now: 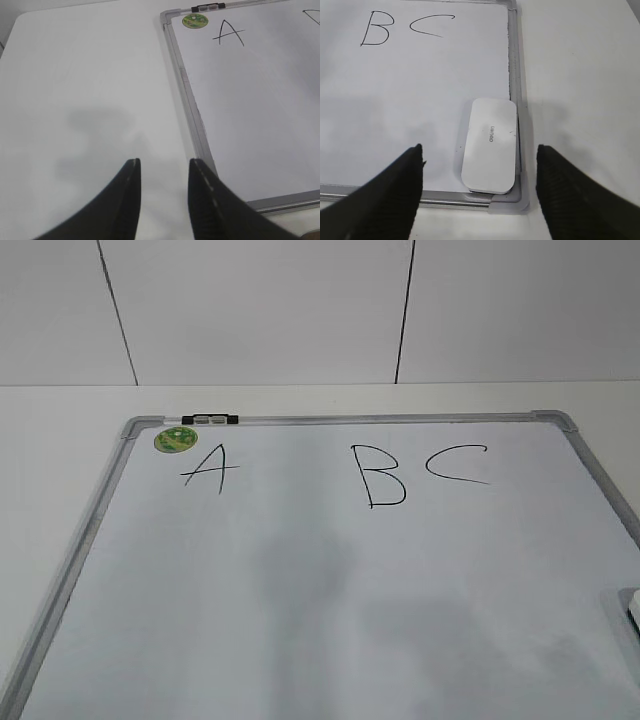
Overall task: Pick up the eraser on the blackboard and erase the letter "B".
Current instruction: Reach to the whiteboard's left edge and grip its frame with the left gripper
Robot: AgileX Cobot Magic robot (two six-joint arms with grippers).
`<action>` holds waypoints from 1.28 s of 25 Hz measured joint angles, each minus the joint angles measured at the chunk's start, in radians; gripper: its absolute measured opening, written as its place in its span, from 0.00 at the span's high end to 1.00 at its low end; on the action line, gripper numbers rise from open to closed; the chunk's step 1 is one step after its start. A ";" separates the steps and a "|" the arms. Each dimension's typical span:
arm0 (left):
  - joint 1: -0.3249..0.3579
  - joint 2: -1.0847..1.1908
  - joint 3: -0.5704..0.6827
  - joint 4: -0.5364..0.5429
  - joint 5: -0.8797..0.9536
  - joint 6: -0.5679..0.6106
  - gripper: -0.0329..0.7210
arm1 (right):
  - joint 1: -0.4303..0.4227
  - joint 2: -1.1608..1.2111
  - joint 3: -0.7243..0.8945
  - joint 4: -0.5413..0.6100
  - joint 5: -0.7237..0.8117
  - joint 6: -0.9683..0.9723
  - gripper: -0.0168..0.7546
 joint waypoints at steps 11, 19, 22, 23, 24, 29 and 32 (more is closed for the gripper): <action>0.000 0.000 0.000 -0.009 0.000 0.000 0.64 | 0.000 0.026 -0.021 0.013 0.027 0.015 0.24; 0.000 0.016 0.000 -0.012 -0.002 0.000 0.64 | 0.000 0.237 -0.099 0.012 0.072 0.115 0.25; 0.000 0.093 -0.030 -0.016 0.002 0.000 0.64 | 0.000 0.347 -0.118 0.012 0.103 0.164 0.24; 0.000 0.134 -0.047 -0.016 0.008 0.000 0.64 | 0.000 0.387 -0.125 0.012 0.113 0.176 0.24; 0.000 0.178 -0.068 -0.017 0.015 0.000 0.64 | 0.000 0.425 -0.132 0.012 0.115 0.181 0.24; 0.000 0.403 -0.185 -0.023 0.048 -0.019 0.64 | 0.000 0.565 -0.185 0.015 0.115 0.190 0.25; 0.000 0.533 -0.243 -0.043 0.056 -0.031 0.64 | 0.000 0.626 -0.208 0.018 0.115 0.192 0.24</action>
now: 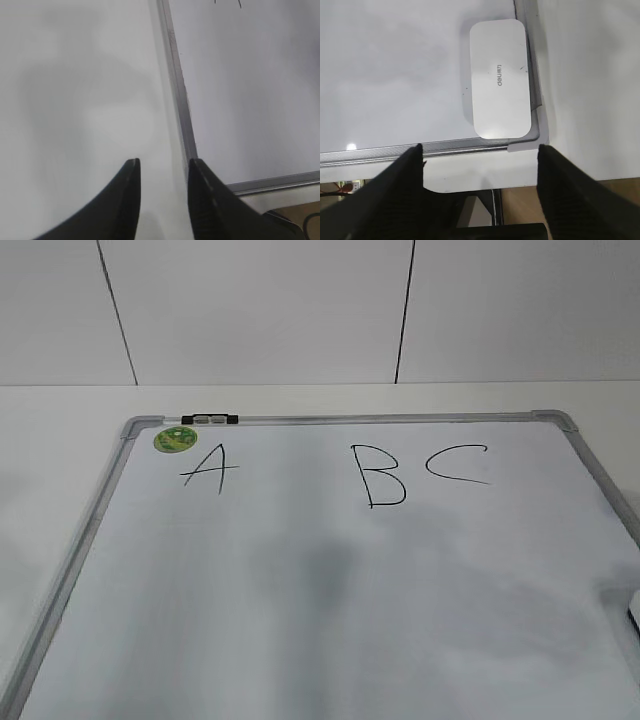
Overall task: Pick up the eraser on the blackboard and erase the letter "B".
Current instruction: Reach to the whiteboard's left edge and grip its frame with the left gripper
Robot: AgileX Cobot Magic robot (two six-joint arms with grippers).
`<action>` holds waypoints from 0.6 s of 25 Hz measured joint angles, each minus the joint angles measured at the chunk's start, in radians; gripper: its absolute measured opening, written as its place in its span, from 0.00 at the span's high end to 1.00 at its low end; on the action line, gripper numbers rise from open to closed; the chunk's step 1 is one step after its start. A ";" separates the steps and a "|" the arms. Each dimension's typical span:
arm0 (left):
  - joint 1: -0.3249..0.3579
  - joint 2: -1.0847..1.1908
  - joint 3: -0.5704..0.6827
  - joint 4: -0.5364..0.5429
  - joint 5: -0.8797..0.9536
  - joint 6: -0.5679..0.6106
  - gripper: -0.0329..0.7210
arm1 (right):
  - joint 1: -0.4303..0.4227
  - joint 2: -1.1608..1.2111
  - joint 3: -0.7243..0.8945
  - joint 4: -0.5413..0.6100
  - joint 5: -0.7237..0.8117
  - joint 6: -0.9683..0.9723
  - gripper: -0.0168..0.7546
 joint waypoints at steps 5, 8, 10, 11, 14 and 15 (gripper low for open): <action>-0.016 0.226 -0.088 -0.029 -0.005 -0.006 0.64 | 0.000 0.094 -0.008 0.008 0.000 0.001 0.25; -0.025 0.383 -0.156 -0.032 -0.010 -0.006 0.64 | 0.000 0.146 -0.008 0.018 -0.002 0.001 0.25; -0.029 0.488 -0.204 -0.033 -0.009 -0.006 0.64 | 0.000 0.174 -0.008 0.032 -0.003 0.002 0.24; -0.029 0.550 -0.232 -0.033 -0.009 -0.006 0.64 | 0.000 0.182 -0.008 0.036 -0.003 0.002 0.24; -0.029 0.712 -0.313 -0.033 -0.010 -0.007 0.64 | 0.000 0.200 -0.008 0.043 -0.006 0.002 0.24; -0.029 0.766 -0.339 -0.033 -0.012 -0.007 0.64 | 0.000 0.204 -0.008 0.043 -0.006 0.002 0.24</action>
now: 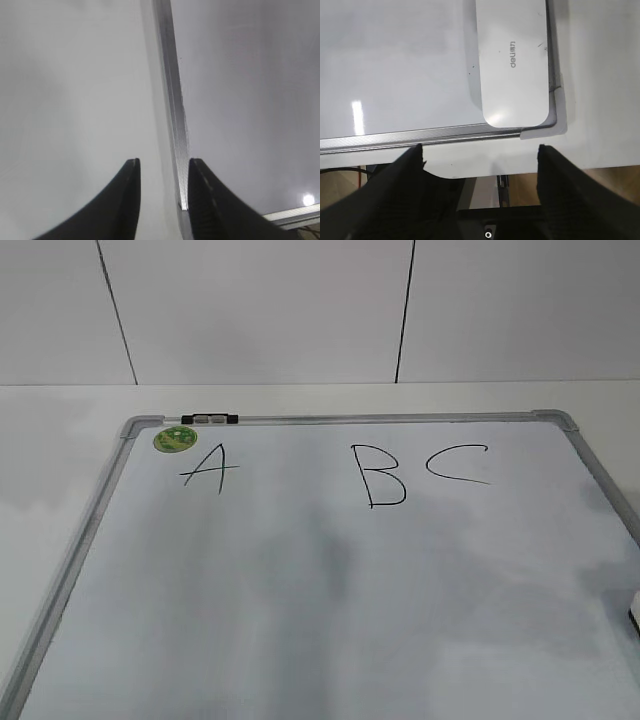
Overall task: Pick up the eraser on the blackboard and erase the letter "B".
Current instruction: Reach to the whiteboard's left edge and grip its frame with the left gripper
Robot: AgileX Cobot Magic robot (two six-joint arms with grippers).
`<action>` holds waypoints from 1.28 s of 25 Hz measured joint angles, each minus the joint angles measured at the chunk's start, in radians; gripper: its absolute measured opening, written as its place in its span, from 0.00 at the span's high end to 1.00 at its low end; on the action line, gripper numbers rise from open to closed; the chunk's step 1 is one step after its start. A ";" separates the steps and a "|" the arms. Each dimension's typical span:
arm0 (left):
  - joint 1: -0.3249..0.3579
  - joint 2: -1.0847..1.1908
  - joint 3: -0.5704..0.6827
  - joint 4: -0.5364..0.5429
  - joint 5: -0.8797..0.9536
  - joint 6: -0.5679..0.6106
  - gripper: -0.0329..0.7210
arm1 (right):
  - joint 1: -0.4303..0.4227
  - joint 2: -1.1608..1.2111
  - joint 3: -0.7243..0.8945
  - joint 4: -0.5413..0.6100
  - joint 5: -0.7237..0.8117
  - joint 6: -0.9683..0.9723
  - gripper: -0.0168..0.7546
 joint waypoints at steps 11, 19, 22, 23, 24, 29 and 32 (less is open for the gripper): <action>-0.072 0.427 -0.209 0.028 -0.049 0.000 0.64 | 0.000 0.002 0.000 0.009 0.000 0.000 0.24; -0.075 0.574 -0.322 0.041 -0.075 0.000 0.64 | 0.000 0.002 0.000 0.009 -0.001 0.000 0.24; -0.078 0.611 -0.324 0.041 -0.077 0.000 0.64 | 0.000 0.002 0.000 0.009 -0.001 0.000 0.24; -0.080 0.618 -0.324 0.041 -0.077 0.000 0.64 | 0.000 0.002 0.000 0.009 -0.001 0.000 0.25; -0.082 0.628 -0.324 0.043 -0.077 0.000 0.64 | 0.000 0.002 0.000 0.009 -0.001 0.000 0.25; -0.112 0.670 -0.326 0.056 -0.082 -0.002 0.64 | 0.000 0.002 0.000 0.009 -0.002 0.000 0.24; -0.130 0.682 -0.328 0.081 -0.108 -0.034 0.64 | 0.000 0.002 0.000 0.009 -0.002 0.000 0.24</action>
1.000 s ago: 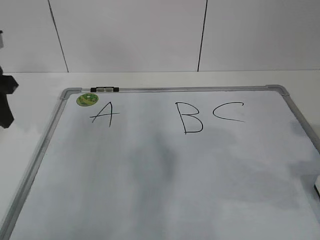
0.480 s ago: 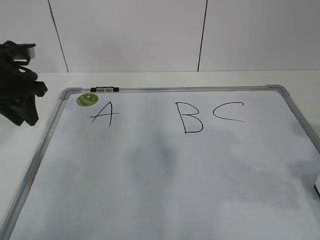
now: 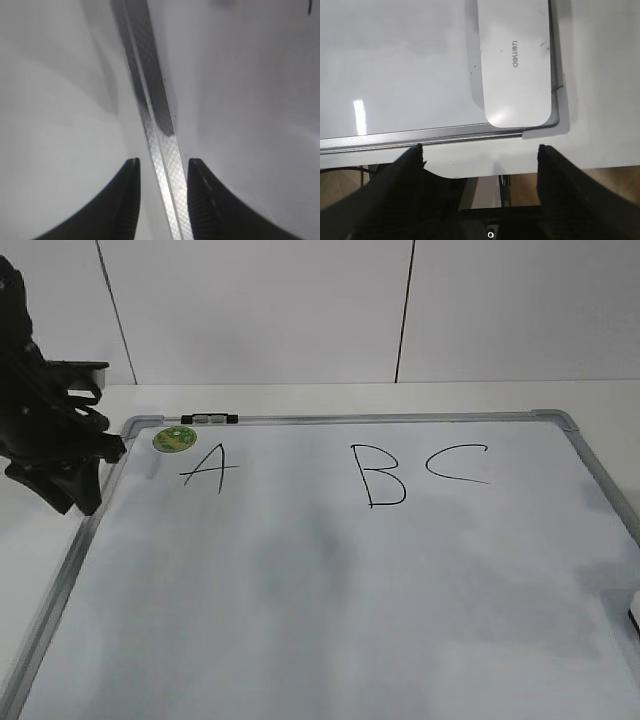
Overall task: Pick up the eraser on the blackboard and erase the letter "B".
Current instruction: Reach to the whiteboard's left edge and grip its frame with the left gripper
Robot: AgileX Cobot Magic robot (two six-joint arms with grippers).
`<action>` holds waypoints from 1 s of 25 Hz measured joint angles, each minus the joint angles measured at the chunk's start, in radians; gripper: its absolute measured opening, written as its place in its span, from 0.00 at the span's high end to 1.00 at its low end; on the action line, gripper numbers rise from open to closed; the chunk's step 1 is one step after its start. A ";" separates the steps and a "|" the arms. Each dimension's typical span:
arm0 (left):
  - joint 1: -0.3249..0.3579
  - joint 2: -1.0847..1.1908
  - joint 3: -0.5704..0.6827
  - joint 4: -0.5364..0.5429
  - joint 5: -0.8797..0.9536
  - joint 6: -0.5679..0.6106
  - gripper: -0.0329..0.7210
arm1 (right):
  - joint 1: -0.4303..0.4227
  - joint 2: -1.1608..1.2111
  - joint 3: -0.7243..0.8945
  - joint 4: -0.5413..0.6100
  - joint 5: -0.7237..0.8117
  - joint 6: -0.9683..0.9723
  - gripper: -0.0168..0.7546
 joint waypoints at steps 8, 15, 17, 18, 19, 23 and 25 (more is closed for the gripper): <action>-0.002 0.008 -0.004 0.058 -0.022 -0.049 0.64 | 0.000 0.000 0.000 0.000 0.000 0.000 0.24; -0.002 0.008 -0.004 0.060 -0.022 -0.049 0.64 | 0.000 0.000 0.000 0.000 0.000 0.000 0.25; -0.002 0.008 -0.004 0.060 -0.022 -0.049 0.64 | 0.000 0.000 0.000 0.000 0.000 0.000 0.24; -0.002 0.008 -0.004 0.060 -0.022 -0.049 0.64 | 0.000 0.000 0.000 0.000 0.000 0.000 0.24; -0.004 0.008 -0.004 0.060 -0.022 -0.049 0.64 | 0.000 0.000 0.000 0.000 0.000 0.000 0.24; -0.004 0.019 -0.004 0.060 -0.022 -0.054 0.64 | 0.000 0.000 0.000 0.000 0.000 0.000 0.24; -0.004 0.032 -0.004 0.060 -0.022 -0.054 0.64 | 0.000 0.000 0.000 0.000 0.000 0.000 0.24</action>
